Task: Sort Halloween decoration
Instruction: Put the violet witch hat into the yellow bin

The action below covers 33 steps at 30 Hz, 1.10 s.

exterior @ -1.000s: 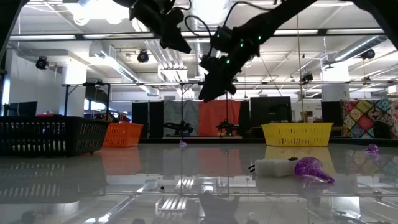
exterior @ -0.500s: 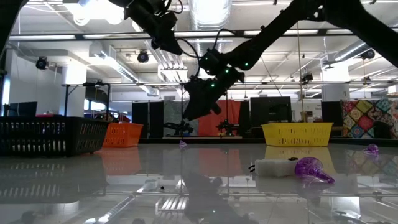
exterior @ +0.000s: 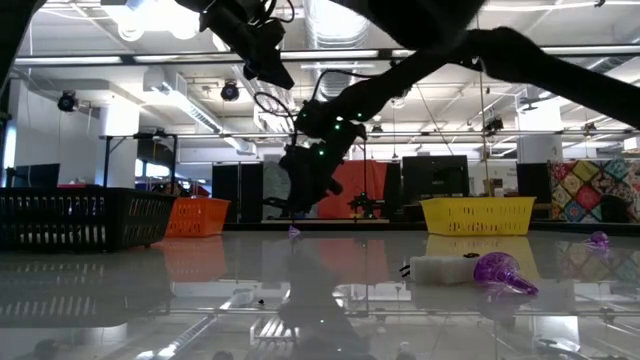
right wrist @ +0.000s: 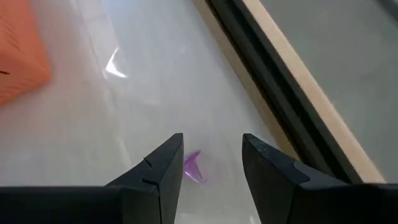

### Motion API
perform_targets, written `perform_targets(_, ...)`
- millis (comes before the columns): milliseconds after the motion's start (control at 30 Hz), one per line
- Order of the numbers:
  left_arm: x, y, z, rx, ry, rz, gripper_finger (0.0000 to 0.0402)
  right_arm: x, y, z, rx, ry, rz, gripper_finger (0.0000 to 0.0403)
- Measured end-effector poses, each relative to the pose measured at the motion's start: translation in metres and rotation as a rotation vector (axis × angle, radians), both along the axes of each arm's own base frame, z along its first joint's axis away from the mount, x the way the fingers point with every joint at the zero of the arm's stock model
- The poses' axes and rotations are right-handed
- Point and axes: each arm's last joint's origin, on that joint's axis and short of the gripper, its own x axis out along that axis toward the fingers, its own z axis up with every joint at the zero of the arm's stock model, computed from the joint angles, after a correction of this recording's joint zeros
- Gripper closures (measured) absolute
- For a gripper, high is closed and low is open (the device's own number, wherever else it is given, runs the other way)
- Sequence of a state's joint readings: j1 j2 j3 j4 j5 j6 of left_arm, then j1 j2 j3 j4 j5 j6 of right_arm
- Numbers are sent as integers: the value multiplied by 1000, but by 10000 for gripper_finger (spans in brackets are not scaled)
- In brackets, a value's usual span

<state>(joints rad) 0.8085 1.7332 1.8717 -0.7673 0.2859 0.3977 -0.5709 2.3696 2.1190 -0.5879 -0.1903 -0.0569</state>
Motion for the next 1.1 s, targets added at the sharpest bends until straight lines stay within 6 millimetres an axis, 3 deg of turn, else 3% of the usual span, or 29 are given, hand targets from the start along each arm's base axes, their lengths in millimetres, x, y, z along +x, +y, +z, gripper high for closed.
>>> perform_targets(233, 0, 0, 0, -3, 0, 2, 299, 7, -1, -17, 81, 68, -8, 250)
perform_targets(900, -1, 1, -1, -11, 2, 9, 299, 11, 2, -33, 113, 89, -52, 251)
perform_targets(1100, -2, 1, -1, -19, 2, 13, 299, 9, 1, -33, 108, 96, -61, 302)
